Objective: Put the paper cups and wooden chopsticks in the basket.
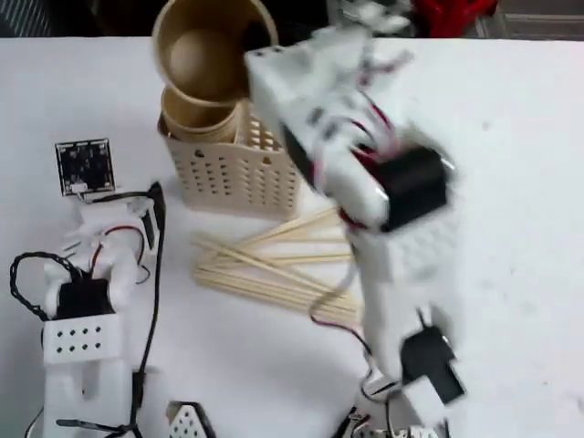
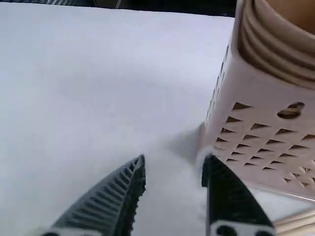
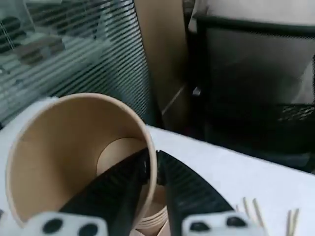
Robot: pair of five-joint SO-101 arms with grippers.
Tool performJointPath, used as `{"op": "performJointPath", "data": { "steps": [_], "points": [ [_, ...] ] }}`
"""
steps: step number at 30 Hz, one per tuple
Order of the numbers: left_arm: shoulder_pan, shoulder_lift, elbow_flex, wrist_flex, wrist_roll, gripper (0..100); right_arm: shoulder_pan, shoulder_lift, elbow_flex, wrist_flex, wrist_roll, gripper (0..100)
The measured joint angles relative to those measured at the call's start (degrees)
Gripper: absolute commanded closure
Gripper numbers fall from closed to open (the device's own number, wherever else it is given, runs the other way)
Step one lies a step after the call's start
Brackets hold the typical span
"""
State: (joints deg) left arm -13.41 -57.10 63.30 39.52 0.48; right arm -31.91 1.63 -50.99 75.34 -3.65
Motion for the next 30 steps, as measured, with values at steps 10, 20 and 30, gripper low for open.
{"op": "performJointPath", "data": {
  "steps": [10,20,30],
  "points": [
    [0.0,0.0,0.0,0.0,0.0,80,-0.6,12.2,0.2,-0.8,-0.1,97.7],
    [0.0,0.0,0.0,0.0,0.0,80,-0.1,12.7,0.2,3.2,-0.1,69.3],
    [0.0,0.0,0.0,0.0,0.0,80,-0.1,12.2,0.2,5.0,-0.1,63.3]
  ]
}}
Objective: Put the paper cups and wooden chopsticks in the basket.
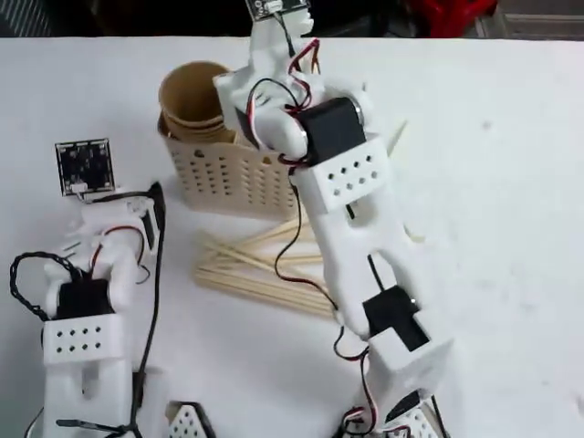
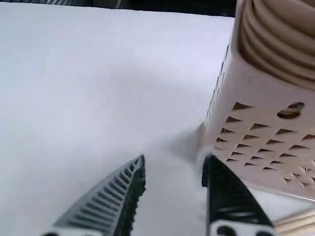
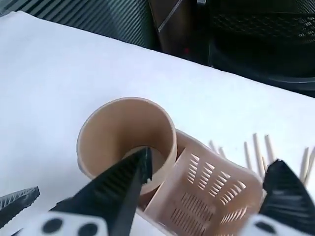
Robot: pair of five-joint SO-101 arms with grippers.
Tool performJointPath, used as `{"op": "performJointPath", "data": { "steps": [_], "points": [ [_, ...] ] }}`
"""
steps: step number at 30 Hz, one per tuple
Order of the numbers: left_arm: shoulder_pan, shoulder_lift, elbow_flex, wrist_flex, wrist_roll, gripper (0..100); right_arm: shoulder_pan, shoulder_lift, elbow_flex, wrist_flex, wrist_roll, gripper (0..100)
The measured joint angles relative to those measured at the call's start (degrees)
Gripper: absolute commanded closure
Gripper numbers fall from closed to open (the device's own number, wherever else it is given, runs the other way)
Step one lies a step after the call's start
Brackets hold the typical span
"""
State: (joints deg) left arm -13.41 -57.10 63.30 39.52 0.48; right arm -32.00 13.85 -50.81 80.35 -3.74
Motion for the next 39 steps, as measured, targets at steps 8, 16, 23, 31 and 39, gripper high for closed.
{"op": "performJointPath", "data": {
  "steps": [8,16,23,31,39],
  "points": [
    [0.0,0.0,0.0,0.0,0.0,80,0.0,8.1,-0.1,0.0,-0.2,63.3],
    [0.0,0.0,0.0,0.0,0.0,80,-0.1,16.1,-1.1,-0.4,-0.2,63.3],
    [0.0,0.0,0.0,0.0,0.0,80,-0.2,18.4,-1.7,-0.4,-0.3,63.3],
    [0.0,0.0,0.0,0.0,0.0,80,1.0,15.2,-12.0,7.6,-0.3,63.3],
    [0.0,0.0,0.0,0.0,0.0,80,5.5,-1.1,-17.9,18.2,9.2,82.3]
  ]
}}
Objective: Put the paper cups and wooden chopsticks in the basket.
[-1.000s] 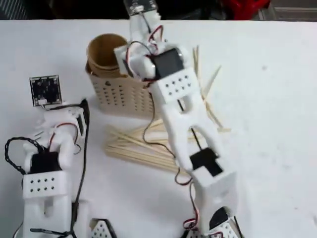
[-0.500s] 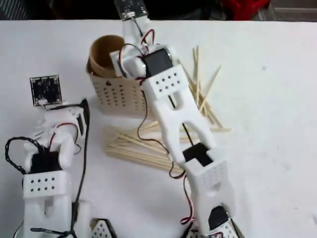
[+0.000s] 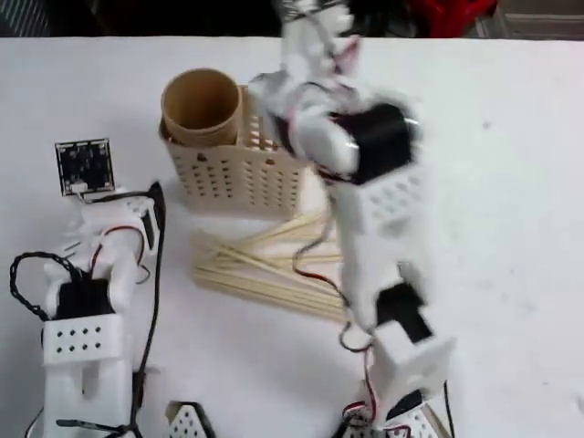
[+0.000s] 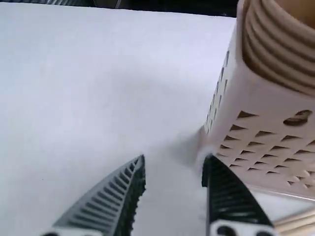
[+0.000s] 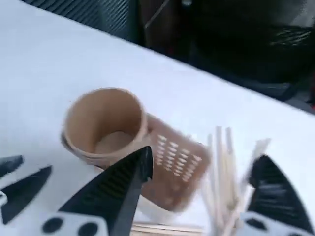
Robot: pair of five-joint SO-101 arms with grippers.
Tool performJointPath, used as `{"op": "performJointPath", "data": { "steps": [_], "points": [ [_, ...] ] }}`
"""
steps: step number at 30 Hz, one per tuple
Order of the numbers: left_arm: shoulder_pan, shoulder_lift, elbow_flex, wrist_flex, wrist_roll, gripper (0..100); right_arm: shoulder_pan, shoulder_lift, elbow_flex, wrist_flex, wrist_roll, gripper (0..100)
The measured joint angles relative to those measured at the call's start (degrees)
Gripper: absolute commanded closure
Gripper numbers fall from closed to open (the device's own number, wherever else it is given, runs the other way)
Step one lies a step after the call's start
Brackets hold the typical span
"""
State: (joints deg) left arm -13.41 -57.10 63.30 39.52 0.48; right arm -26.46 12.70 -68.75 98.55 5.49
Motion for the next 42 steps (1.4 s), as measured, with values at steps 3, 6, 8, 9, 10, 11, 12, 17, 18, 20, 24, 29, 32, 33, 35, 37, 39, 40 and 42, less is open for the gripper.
{"op": "performJointPath", "data": {
  "steps": [3,6,8,9,10,11,12,17,18,20,24,29,32,33,35,37,39,40,42],
  "points": [
    [0.0,0.0,0.0,0.0,0.0,80,4.7,-7.7,6.1,0.0,4.0,86.4],
    [0.0,0.0,0.0,0.0,0.0,80,11.5,-16.0,13.8,0.0,9.9,83.6],
    [0.0,0.0,0.0,0.0,0.0,80,16.4,-21.4,20.5,0.0,15.0,81.9],
    [0.0,0.0,0.0,0.0,0.0,80,18.4,-23.7,24.4,0.0,17.2,81.3],
    [0.0,0.0,0.0,0.0,0.0,80,20.0,-25.4,28.7,0.0,19.0,80.9],
    [0.0,0.0,0.0,0.0,0.0,80,21.4,-26.7,33.3,0.0,20.5,80.7],
    [0.0,0.0,0.0,0.0,0.0,80,22.1,-27.0,38.1,-0.3,21.6,80.7],
    [0.0,0.0,0.0,0.0,0.0,80,25.8,-24.5,61.7,-11.9,23.6,80.4],
    [0.0,0.0,0.0,0.0,0.0,80,25.9,-23.1,65.2,-15.2,23.6,80.4],
    [0.0,0.0,0.0,0.0,0.0,80,25.8,-19.4,70.2,-20.8,23.6,80.4],
    [0.0,0.0,0.0,0.0,0.0,80,25.9,-10.0,71.0,-29.9,20.6,80.7],
    [0.0,0.0,0.0,0.0,0.0,80,25.8,4.5,63.6,-34.7,14.5,80.7],
    [0.0,0.0,0.0,0.0,0.0,80,25.9,13.6,55.2,-34.5,11.0,80.7],
    [0.0,0.0,0.0,0.0,0.0,80,25.9,16.7,52.3,-33.8,9.8,80.7],
    [0.0,0.0,0.0,0.0,0.0,80,25.9,22.3,46.5,-31.6,7.9,80.7],
    [0.0,0.0,0.0,0.0,0.0,80,25.9,27.5,40.6,-28.7,6.2,80.7],
    [0.0,0.0,0.0,0.0,0.0,80,25.9,32.3,34.6,-25.4,5.0,80.9],
    [0.0,0.0,0.0,0.0,0.0,80,25.9,34.5,31.6,-23.6,4.6,81.6],
    [0.0,0.0,0.0,0.0,0.0,80,25.9,38.2,26.3,-20.0,3.9,86.9]
  ]
}}
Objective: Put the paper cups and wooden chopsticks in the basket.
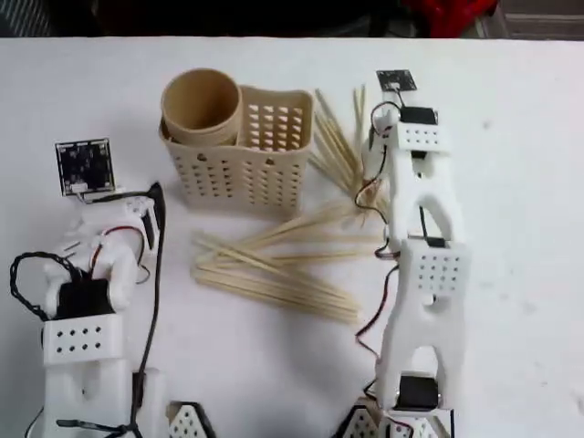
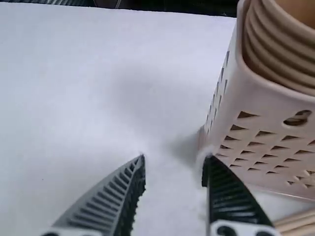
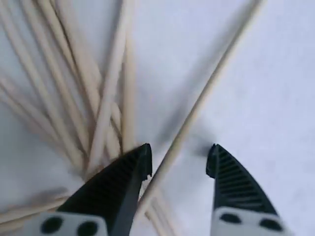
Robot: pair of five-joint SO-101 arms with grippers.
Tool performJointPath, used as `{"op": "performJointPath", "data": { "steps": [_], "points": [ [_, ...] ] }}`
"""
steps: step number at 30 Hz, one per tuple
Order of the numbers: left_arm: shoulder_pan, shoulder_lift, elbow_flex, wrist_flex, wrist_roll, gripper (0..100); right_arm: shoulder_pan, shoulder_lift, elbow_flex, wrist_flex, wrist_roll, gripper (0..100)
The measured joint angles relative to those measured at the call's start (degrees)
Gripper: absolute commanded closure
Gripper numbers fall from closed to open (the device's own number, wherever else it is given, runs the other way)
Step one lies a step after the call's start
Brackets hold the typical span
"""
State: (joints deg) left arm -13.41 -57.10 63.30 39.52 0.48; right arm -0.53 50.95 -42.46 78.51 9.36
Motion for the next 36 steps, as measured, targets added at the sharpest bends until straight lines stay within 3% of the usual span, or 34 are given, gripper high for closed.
{"op": "performJointPath", "data": {
  "steps": [3,12,20,24,28,33,36],
  "points": [
    [0.0,0.0,0.0,0.0,0.0,80,0.4,4.3,-7.7,4.5,-0.8,99.3],
    [0.0,0.0,0.0,0.0,0.0,80,1.9,8.3,-28.0,18.7,-0.9,98.2],
    [0.0,0.0,0.0,0.0,0.0,80,6.9,7.8,-34.5,20.0,-1.0,98.2],
    [0.0,0.0,0.0,0.0,0.0,80,7.7,2.4,-29.7,20.0,-0.4,98.2],
    [0.0,0.0,0.0,0.0,0.0,80,8.8,-1.1,-16.0,20.0,9.2,97.1],
    [0.0,0.0,0.0,0.0,0.0,80,11.2,-1.1,-1.0,19.8,20.1,79.6],
    [0.0,0.0,0.0,0.0,0.0,80,14.7,-1.1,0.2,19.5,23.0,76.5]
  ]
}}
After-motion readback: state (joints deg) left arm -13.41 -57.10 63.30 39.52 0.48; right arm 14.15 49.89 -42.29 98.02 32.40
